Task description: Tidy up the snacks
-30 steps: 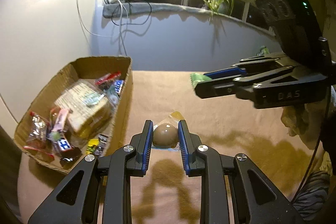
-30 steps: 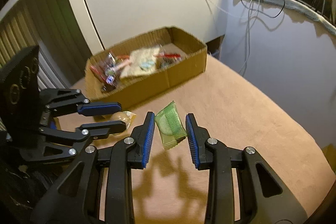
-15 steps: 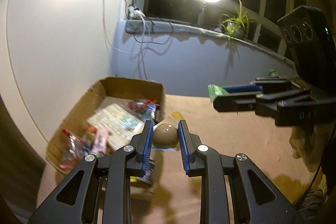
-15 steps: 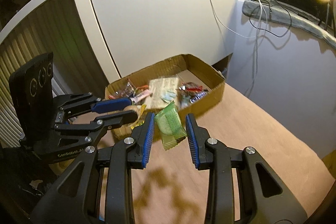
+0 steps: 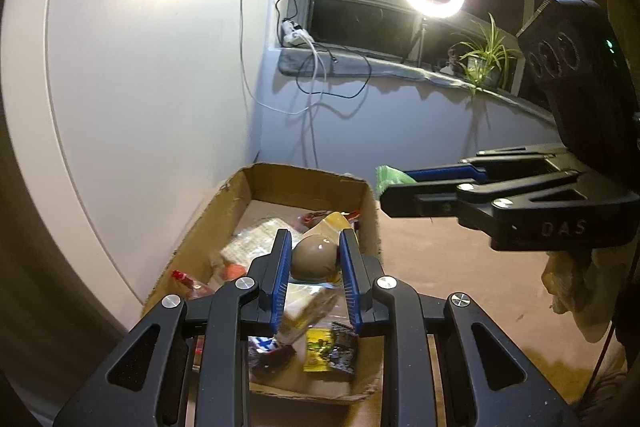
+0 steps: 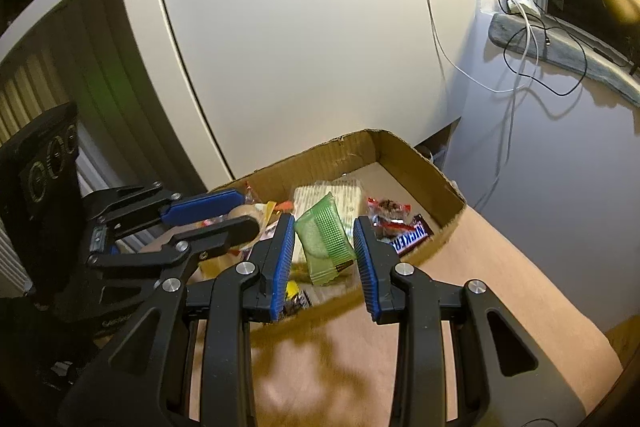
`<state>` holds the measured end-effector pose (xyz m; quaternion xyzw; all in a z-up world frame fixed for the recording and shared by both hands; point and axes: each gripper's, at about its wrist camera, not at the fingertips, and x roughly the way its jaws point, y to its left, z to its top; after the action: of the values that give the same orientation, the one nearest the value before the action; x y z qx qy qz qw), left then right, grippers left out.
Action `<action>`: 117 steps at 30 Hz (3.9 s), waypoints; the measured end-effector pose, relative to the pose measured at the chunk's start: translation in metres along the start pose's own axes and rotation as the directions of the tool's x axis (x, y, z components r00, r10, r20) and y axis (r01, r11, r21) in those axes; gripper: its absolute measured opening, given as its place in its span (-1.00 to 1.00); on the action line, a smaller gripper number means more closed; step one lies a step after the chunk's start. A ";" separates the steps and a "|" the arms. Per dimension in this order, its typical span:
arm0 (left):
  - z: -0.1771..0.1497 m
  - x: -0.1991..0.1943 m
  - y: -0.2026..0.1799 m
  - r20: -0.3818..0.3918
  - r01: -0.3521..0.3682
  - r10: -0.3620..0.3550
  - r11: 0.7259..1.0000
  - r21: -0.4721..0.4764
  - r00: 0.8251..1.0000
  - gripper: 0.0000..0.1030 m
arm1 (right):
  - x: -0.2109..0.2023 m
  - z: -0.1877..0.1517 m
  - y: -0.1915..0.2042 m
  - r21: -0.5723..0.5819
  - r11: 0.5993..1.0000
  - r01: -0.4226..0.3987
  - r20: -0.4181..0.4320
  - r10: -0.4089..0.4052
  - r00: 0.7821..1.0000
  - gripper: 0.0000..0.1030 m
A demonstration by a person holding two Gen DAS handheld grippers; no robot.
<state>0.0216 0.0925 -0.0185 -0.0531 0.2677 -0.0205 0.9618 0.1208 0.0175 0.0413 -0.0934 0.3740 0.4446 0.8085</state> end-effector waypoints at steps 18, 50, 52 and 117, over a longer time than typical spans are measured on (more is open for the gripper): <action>-0.008 0.008 0.018 -0.026 -0.056 0.056 0.998 -0.003 0.998 -0.56 | 0.057 0.019 -0.009 0.011 1.000 0.029 -0.064 -0.028 0.998 -0.39; -0.009 0.010 0.023 -0.017 -0.093 0.093 0.996 -0.014 0.996 0.17 | 0.066 0.019 -0.009 0.003 0.995 0.100 -0.082 -0.100 0.992 0.38; -0.009 0.009 0.022 -0.018 -0.095 0.095 0.995 -0.014 0.995 0.18 | 0.064 0.019 -0.009 0.005 0.994 0.107 -0.077 -0.107 0.991 0.45; -0.049 -0.057 -0.012 0.040 -0.130 0.129 0.991 0.013 0.991 0.56 | -0.070 -0.108 0.037 0.105 0.881 0.461 0.149 -0.473 0.869 0.97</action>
<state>-0.0525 0.0796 -0.0302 -0.0284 0.2514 0.0410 0.9666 0.0122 -0.0583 0.0205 -0.1158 0.2843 0.2297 0.9236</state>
